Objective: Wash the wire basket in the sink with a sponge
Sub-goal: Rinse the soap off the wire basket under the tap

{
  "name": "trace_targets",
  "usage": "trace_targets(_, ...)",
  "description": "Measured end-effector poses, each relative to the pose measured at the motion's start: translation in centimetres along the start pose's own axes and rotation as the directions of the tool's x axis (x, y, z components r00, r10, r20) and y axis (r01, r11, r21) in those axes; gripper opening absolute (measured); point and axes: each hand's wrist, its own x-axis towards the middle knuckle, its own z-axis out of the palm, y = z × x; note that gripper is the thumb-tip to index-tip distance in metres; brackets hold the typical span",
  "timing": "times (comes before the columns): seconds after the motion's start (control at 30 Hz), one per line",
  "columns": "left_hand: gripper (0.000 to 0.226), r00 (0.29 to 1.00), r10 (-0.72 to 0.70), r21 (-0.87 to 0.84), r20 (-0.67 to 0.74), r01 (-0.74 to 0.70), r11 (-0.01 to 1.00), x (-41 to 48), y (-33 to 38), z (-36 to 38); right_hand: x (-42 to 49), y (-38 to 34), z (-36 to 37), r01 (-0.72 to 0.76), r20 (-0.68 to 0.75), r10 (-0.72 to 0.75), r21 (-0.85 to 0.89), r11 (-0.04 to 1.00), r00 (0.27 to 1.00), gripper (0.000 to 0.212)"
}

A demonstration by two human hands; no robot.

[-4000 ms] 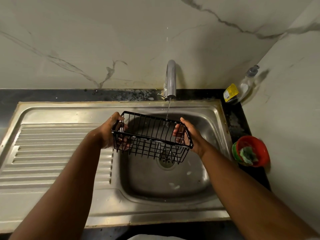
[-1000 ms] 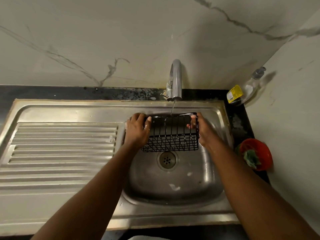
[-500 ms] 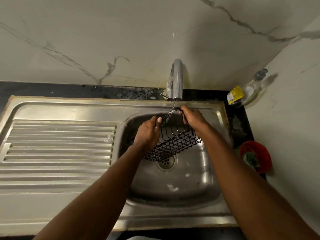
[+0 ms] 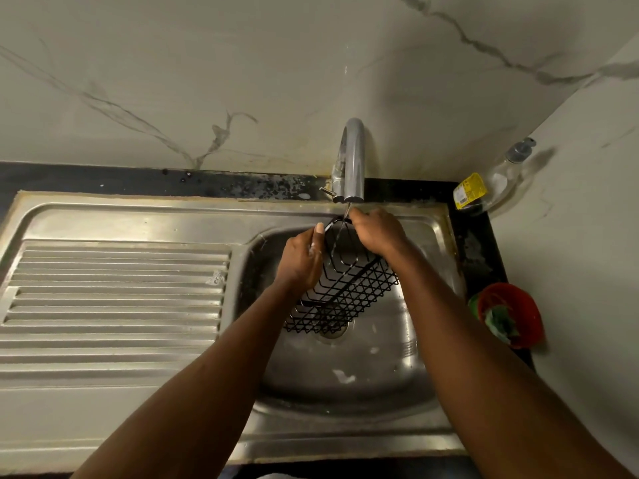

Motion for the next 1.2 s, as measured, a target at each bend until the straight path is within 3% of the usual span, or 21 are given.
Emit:
trace_targets(0.17, 0.049, 0.994, 0.004, 0.045, 0.113, -0.009, 0.999, 0.5, 0.8, 0.6, 0.0, 2.5, 0.1, -0.099, 0.092, 0.080, 0.223, 0.970, 0.993, 0.056)
trace_targets(0.3, 0.058, 0.991, -0.061, 0.072, 0.120, 0.053, 0.996, 1.1, 1.2, 1.4, -0.2, 3.6, 0.2, -0.135, 0.087, 0.116, 0.253, 0.958, 0.989, 0.059)
trace_targets(0.5, 0.051, 0.984, -0.088, -0.007, 0.157, 0.090, 0.996, 0.9, 1.8, 0.9, 0.4, 2.9, -0.3, -0.068, 0.087, 0.061, 0.084, 0.994, 0.994, 0.055)
trace_targets(0.63, 0.051, 0.988, -0.109, -0.074, 0.106, 0.117, 0.990, 1.1, 1.0, 0.5, 0.2, 0.9, -0.2, 0.020, 0.077, -0.011, -0.117, 0.993, 0.997, 0.035)
trace_targets(0.77, 0.046, 0.976, -0.214, -0.177, -0.026, 0.207, 0.962, 1.0, 0.3, 0.2, -0.6, -1.0, 0.9, 0.020, 0.016, -0.017, -0.202, 0.979, 1.000, 0.059)
trace_targets(0.83, 0.049, 0.960, -0.248, -0.179, -0.128, 0.224, 0.958, 0.7, -0.3, 0.2, -1.1, -2.4, 2.2, 0.089, -0.024, -0.098, -0.242, 0.966, 0.995, 0.054)
trace_targets(0.9, 0.042, 0.950, -0.244, -0.138, -0.193, 0.220, 0.966, 0.6, -0.7, 0.3, -2.6, -3.8, 3.7, 0.266, -0.026, -0.284, -0.281, 0.922, 0.958, 0.046)
trace_targets(0.97, 0.027, 0.934, -0.276, -0.110, -0.227, 0.257, 0.960, 0.8, -1.2, 0.3, -4.5, -4.6, 5.1, 0.450, -0.049, -0.479, -0.270, 0.851, 0.877, 0.039)
trace_targets(1.03, 0.030, 0.911, -0.337, -0.226, -0.239, 0.286, 0.931, 0.9, -1.0, 0.0, -5.5, -4.3, 5.7, 0.561, -0.111, -0.604, -0.270, 0.782, 0.789, 0.035)
trace_targets(1.1, 0.037, 0.900, -0.380, -0.326, -0.216, 0.300, 0.897, 1.1, -1.0, -0.3, -5.0, -3.0, 5.2, 0.590, -0.100, -0.627, -0.248, 0.768, 0.773, 0.040)
trace_targets(1.2, 0.052, 0.873, -0.453, -0.424, -0.182, 0.346, 0.837, 1.4, -1.5, -1.0, -3.4, 0.1, 3.6, 0.508, -0.029, -0.526, -0.219, 0.833, 0.850, 0.064)
